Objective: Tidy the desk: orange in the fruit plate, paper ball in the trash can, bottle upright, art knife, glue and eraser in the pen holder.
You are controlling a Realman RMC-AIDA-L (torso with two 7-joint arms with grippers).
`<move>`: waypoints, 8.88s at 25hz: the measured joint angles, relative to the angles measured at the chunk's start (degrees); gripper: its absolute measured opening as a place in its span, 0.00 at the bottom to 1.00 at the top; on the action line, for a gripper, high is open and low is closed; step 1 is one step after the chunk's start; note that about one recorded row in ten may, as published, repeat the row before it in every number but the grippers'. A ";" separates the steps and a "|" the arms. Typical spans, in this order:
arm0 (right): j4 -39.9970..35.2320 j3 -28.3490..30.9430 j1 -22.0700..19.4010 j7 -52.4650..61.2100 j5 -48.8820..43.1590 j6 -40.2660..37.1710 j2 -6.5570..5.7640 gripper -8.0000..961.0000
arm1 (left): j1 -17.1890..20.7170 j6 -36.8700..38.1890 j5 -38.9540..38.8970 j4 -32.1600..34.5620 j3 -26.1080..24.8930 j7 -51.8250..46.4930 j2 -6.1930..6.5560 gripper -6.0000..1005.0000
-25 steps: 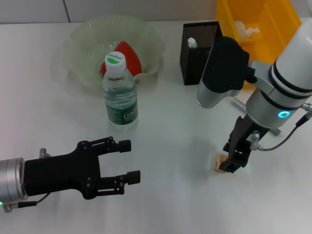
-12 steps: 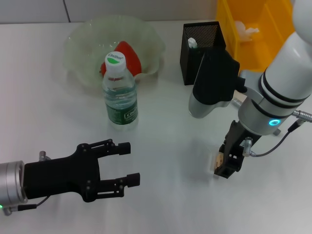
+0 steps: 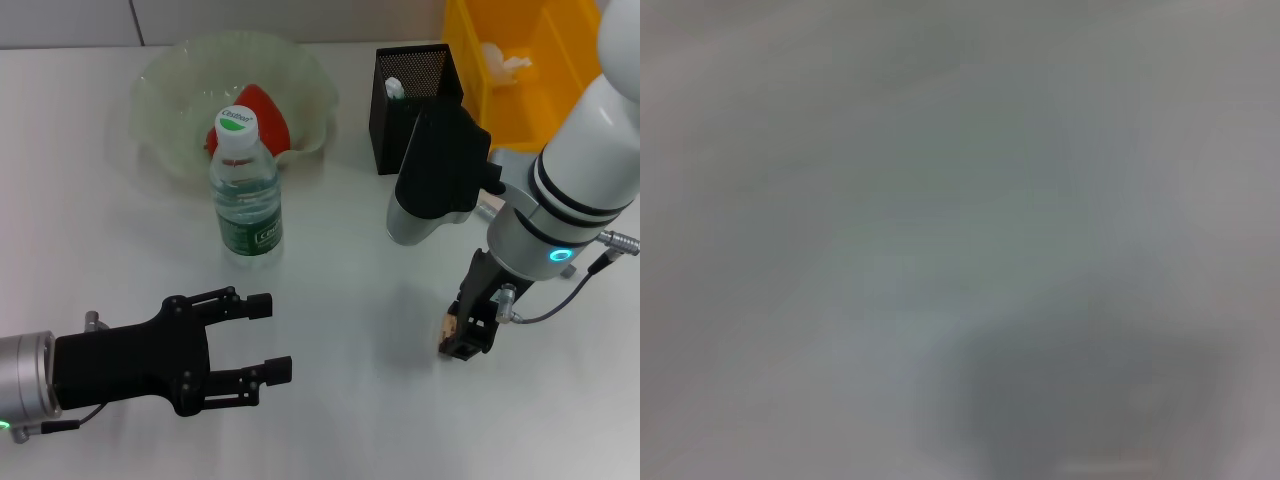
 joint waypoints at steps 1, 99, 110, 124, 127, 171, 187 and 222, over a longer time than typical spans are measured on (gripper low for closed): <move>0.00 0.00 0.00 0.00 0.00 0.00 0.00 0.50 | -0.01 0.00 0.01 0.00 -0.01 0.00 0.00 0.80; 10.37 24.30 0.58 7.00 -10.73 13.78 -0.30 0.15 | -1.57 -1.69 0.05 0.71 -0.09 0.26 -0.27 0.80; -2.97 24.53 -4.76 5.39 -6.23 7.81 -0.68 0.02 | -1.62 -1.32 -0.12 0.71 -0.09 0.11 -0.19 0.80; 7.99 23.72 -0.72 5.09 -9.67 12.50 -0.56 0.22 | -2.16 -1.47 0.05 0.80 -0.09 0.11 -0.27 0.80; 9.18 23.68 -0.38 4.87 -9.70 13.28 -0.56 0.26 | -2.15 -1.58 0.05 0.80 -0.09 0.11 -0.32 0.80; 34.49 42.89 -15.50 -74.36 86.38 11.52 -0.39 0.15 | -1.22 -0.77 0.02 1.33 -0.09 0.29 -0.69 0.80; 67.16 43.23 -0.33 -113.07 104.29 17.12 0.18 0.14 | -1.42 -0.34 0.03 1.49 -0.09 0.70 -1.18 0.80; 73.68 48.84 5.94 -125.30 100.49 24.49 0.18 0.18 | -4.51 -0.77 -0.10 2.82 -0.34 -4.60 -1.86 0.80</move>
